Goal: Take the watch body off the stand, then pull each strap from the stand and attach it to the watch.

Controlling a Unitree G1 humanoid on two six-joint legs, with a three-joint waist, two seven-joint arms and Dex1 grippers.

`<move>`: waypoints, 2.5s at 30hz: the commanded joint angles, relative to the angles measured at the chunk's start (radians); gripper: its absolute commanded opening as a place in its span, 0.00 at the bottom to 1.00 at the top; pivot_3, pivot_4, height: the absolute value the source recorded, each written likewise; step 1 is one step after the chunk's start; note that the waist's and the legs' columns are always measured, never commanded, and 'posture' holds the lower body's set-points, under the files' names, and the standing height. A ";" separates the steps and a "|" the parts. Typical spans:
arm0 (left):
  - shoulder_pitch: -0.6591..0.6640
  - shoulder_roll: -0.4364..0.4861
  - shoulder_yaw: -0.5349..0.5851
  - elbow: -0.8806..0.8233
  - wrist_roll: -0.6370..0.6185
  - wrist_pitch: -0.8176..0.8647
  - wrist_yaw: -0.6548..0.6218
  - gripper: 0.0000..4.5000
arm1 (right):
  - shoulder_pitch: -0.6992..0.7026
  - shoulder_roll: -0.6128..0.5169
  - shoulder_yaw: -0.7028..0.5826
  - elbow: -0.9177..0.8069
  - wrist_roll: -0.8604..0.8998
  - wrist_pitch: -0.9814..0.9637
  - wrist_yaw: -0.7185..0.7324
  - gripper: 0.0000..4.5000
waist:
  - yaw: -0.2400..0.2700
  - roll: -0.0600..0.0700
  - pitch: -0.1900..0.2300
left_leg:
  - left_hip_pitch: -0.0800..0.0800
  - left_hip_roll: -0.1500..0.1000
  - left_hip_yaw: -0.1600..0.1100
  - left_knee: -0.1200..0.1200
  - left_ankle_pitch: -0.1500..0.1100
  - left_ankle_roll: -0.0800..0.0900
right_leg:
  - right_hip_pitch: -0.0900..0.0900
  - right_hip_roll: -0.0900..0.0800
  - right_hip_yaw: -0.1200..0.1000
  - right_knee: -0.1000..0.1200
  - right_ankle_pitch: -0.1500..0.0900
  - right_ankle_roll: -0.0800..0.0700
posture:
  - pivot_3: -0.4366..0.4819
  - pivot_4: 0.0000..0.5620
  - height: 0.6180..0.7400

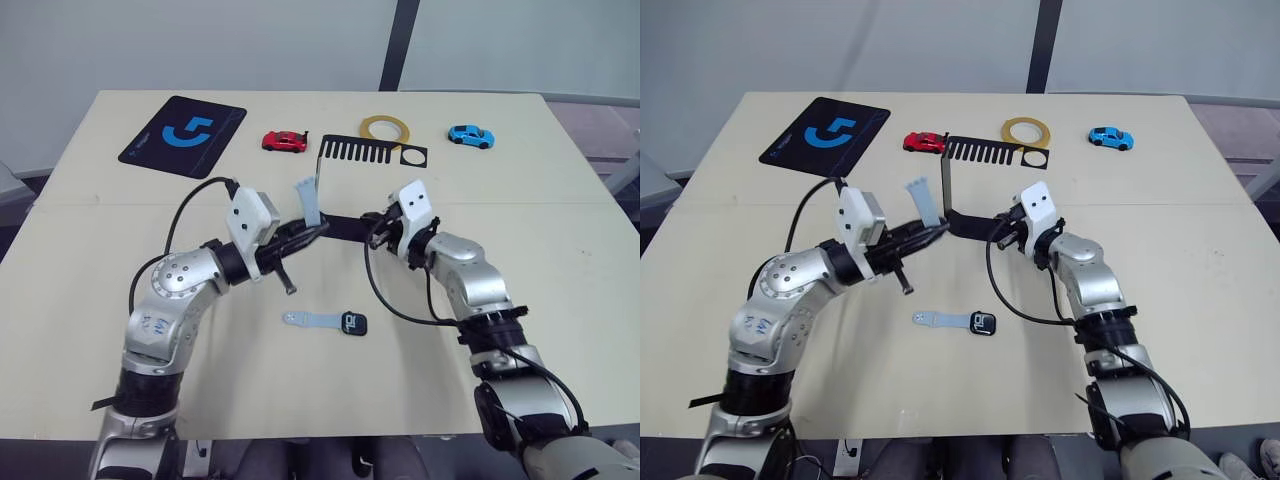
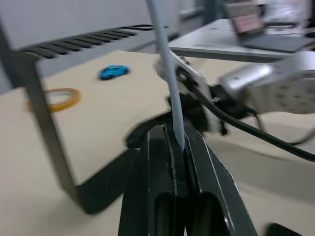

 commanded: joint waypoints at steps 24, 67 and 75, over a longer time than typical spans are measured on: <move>-0.268 -0.003 -0.163 0.318 -0.238 0.097 -0.478 0.00 | 0.384 -0.138 -0.312 -0.976 1.099 0.583 -0.240 0.99 | 0.010 0.001 0.001 | 0.001 -0.001 0.002 0.000 0.000 0.000 | 0.001 0.003 0.002 -0.002 0.000 0.000 | 0.48 0.27 0.93; -0.305 -0.052 -0.170 0.329 -0.236 0.118 -0.469 0.00 | 0.309 -0.140 -0.196 -0.953 1.152 0.492 -0.313 0.54 | 0.010 0.001 0.001 | 0.001 -0.001 0.002 0.000 0.000 0.000 | 0.001 0.003 0.002 -0.002 0.000 0.000 | 0.48 0.27 0.93; -0.316 -0.071 -0.166 0.333 -0.234 0.121 -0.455 0.00 | 0.312 -0.139 -0.192 -0.954 1.141 0.480 -0.314 0.54 | 0.011 0.001 0.001 | 0.001 -0.001 0.002 0.000 0.000 0.000 | 0.001 0.003 0.002 -0.002 0.000 0.000 | 0.48 0.27 0.93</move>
